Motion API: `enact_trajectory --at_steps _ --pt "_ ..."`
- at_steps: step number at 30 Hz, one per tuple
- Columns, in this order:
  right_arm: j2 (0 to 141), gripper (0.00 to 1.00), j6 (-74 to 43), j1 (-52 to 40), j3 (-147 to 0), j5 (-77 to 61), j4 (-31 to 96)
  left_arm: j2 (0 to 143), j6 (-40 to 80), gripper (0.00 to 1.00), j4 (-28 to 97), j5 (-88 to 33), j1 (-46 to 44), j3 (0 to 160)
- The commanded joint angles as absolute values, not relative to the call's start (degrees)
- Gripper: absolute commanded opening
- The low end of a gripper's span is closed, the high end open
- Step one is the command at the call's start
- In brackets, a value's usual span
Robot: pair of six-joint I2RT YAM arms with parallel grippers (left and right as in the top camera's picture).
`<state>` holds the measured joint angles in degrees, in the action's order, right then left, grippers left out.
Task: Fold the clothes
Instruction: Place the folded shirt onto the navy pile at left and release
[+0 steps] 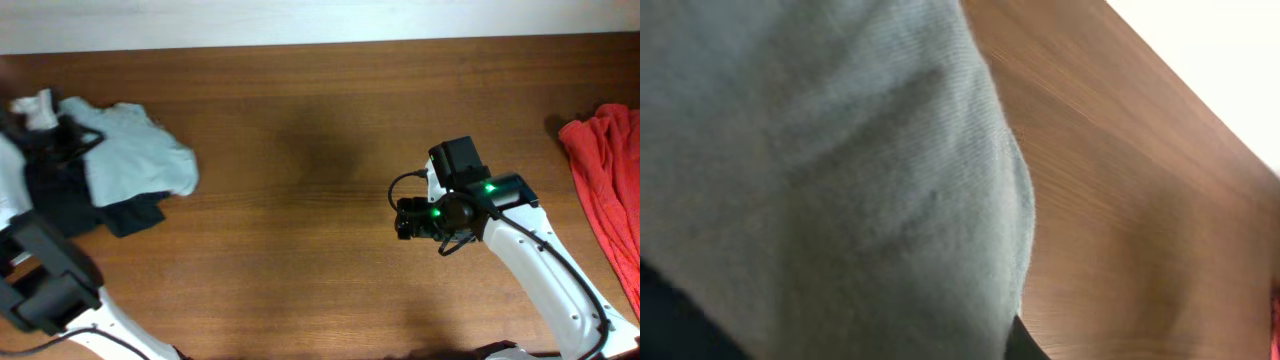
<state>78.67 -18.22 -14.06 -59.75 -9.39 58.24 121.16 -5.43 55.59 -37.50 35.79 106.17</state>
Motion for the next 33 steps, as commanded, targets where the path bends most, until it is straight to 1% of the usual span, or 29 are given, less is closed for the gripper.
enact_trajectory --at_steps 1,2,6,8,9,10,11,12,14,15,16,17,19,25,27,30,33 --pt "77.87 0.9 -18.94 -13.78 -60.45 -9.47 57.67 119.17 -8.64 0.0 57.82 -39.72 41.87 111.59" --pt "77.87 0.92 -18.92 -13.78 -60.45 -9.47 57.65 119.17 -8.64 0.0 58.19 -39.05 43.57 112.57" --pt "77.87 0.92 -18.94 -13.78 -60.45 -9.47 57.65 119.28 -8.71 0.0 56.8 -37.41 49.34 113.67" --pt "77.87 0.92 -18.92 -13.78 -60.45 -9.47 57.65 120.16 -8.73 0.08 56.66 -36.27 50.78 113.67" --pt "77.87 0.92 -18.92 -13.78 -60.45 -9.47 57.65 120.99 -8.73 0.24 56.99 -35.64 51.09 113.67" --pt "77.87 0.93 -18.92 -13.78 -60.45 -9.47 57.65 121.51 -8.73 0.47 57.54 -35.53 51.18 113.65" --pt "77.87 0.93 -18.9 -13.78 -60.45 -9.47 57.65 122.19 -8.71 0.67 58.04 -35.55 51.18 113.62" --pt "77.87 0.93 -18.92 -13.78 -60.45 -9.5 57.65 122.91 -8.71 0.77 58.5 -35.46 51.18 113.62" --pt "77.87 0.93 -18.92 -13.78 -60.45 -9.56 57.71 123.24 -8.67 0.8 59.09 -33.74 51.18 113.62" --pt "77.87 0.93 -18.9 -13.78 -60.45 -9.74 57.87 123.24 -8.62 0.85 59.35 -32.4 51.2 113.62" --pt "77.87 0.93 -18.9 -13.78 -60.45 -9.89 58.04 123.13 -8.49 0.87 59.94 -31.46 51.37 113.69" --pt "77.87 0.93 -18.9 -13.78 -60.45 -9.93 58.15 123.09 -8.45 0.98 60.55 -31.44 51.72 113.73" --pt "77.87 0.93 -18.87 -13.8 -60.45 -9.93 58.3 122.98 -7.81 0.99 61.34 -31.46 52.36 113.82" --pt "77.87 0.94 -18.85 -13.78 -60.45 -9.91 58.28 118.8 -6.22 0.99 64.34 -32.12 58.11 115.44" --pt "77.87 0.94 -18.85 -13.8 -60.45 -9.89 58.19 116.53 -5.65 0.99 65.17 -34.35 59.55 115.44" --pt "77.87 0.94 -18.85 -13.78 -60.45 -9.89 57.8 114.19 -5.67 0.99 66.37 -37.39 59.68 115.44" --pt "77.87 0.95 -18.85 -13.78 -60.45 -9.89 57.19 112.75 -8.93 0.99 70.37 -36.95 56.97 115.44"
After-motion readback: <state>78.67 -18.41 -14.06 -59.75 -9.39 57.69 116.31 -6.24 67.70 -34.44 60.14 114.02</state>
